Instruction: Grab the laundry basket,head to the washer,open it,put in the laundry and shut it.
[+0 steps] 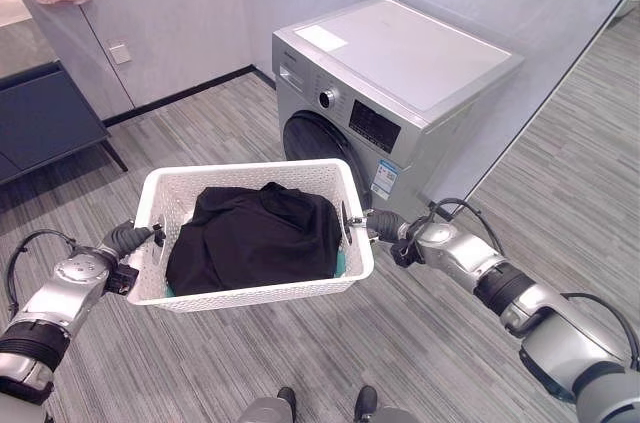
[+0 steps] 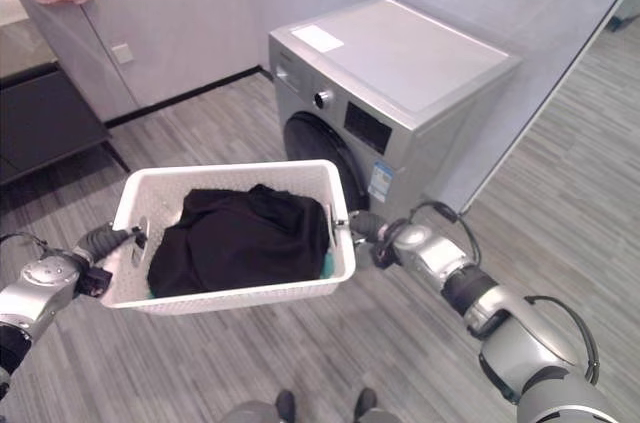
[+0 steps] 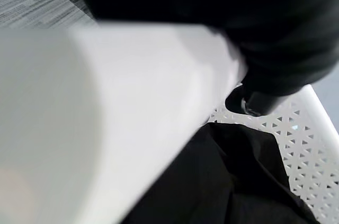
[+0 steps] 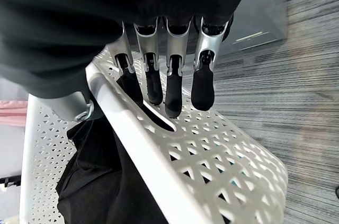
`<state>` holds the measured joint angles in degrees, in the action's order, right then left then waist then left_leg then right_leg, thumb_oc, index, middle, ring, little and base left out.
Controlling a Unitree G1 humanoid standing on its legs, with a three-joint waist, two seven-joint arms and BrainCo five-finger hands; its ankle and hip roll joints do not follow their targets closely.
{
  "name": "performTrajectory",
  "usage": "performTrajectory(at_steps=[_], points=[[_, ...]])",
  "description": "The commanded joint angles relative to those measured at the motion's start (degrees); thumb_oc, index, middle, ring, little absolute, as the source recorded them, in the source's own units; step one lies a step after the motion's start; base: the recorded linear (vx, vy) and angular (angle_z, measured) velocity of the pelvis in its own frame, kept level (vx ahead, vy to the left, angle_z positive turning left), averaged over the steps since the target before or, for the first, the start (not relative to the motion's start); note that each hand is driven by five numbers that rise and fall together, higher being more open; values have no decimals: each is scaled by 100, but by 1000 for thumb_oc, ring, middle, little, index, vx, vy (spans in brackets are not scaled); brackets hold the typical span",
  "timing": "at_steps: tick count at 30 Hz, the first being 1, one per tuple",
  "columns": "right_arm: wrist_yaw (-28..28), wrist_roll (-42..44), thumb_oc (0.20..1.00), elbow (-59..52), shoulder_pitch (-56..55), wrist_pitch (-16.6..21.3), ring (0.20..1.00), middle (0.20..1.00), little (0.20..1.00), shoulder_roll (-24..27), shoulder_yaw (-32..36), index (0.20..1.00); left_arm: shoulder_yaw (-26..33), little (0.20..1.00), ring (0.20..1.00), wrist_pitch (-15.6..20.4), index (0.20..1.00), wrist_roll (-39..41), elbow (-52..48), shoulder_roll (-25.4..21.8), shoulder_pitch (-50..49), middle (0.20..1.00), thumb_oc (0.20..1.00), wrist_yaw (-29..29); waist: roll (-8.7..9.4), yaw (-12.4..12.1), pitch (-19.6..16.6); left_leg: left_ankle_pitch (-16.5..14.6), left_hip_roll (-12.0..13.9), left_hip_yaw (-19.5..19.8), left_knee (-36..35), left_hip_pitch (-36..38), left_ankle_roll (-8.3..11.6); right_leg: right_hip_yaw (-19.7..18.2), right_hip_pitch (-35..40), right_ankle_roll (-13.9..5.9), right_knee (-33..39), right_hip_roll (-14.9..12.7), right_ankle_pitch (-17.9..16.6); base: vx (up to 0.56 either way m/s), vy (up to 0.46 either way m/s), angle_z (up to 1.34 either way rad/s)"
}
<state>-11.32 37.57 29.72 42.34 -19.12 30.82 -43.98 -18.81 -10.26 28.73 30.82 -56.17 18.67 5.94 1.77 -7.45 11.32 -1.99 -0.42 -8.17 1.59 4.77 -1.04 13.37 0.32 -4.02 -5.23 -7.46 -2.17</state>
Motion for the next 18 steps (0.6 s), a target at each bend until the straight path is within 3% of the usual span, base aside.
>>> performTrajectory(at_steps=[1, 4, 10, 11, 12, 13, 15, 18], points=[[-750, 958, 200, -572, 436, 462, 200, 200, 200, -375, 555, 200, 158, 200, 200, 470, 200, 446, -397, -389, 572, 200, 200, 98, -40, -17, -280, -447, -297, 258, 539, -196, -289, 7, -355, -532, -1345, -447, 137, 60, 116, 16], [-801, 876, 200, -871, 131, 428, 200, 200, 200, -193, 767, 200, 223, 200, 200, 437, 200, 14, -743, -443, 605, 200, 200, 42, -66, 25, -213, -504, -382, 532, 621, -115, -421, -219, -703, -490, -2395, -448, -146, 78, 143, 33], [-870, 823, 200, -1066, -133, 401, 200, 200, 200, 22, 989, 200, 332, 200, 200, 347, 200, -107, -849, -355, 535, 200, 200, 122, -147, 86, -91, -521, -389, 679, 591, 56, -539, -181, -1121, -427, -3371, -420, -202, 52, 93, 39], [-915, 759, 200, -1180, -317, 364, 200, 200, 200, 232, 1108, 200, 310, 200, 200, 359, 200, -158, -872, -292, 547, 200, 200, 168, -123, 216, -86, -587, -495, 859, 642, 126, -538, -323, -1370, -415, -3302, 34, -2, 63, 59, 27], [-915, 759, 200, -1182, -320, 363, 200, 200, 200, 234, 1111, 200, 304, 200, 200, 359, 200, -158, -869, -291, 553, 200, 200, 168, -130, 217, -100, -578, -485, 863, 640, 109, -535, -313, -1376, -410, -3278, 43, -21, 180, 75, 46], [-836, 871, 200, -1026, -161, 411, 200, 200, 200, 223, 1115, 200, 364, 200, 200, 374, 200, -134, -848, -299, 484, 200, 200, 191, -22, 169, -118, -685, -650, 775, 616, 181, -495, 628, -1459, -397, -2178, -456, -164, 130, 53, 69], [-830, 901, 200, -970, -111, 428, 200, 200, 200, 171, 1103, 200, 461, 200, 200, 402, 200, -80, -945, -333, 363, 200, 200, 194, -14, 171, -94, -702, -614, 793, 595, 220, -435, 721, -1408, -405, -1829, -538, -205, 130, -37, 32], [-863, 906, 200, -1039, -55, 370, 200, 200, 200, 117, 928, 200, 621, 200, 200, 426, 200, -16, -1029, -450, 145, 200, 200, 201, 78, 204, -45, -749, -608, 924, 563, 290, -281, 328, -1538, -563, -752, -462, -575, 157, -138, -12]])
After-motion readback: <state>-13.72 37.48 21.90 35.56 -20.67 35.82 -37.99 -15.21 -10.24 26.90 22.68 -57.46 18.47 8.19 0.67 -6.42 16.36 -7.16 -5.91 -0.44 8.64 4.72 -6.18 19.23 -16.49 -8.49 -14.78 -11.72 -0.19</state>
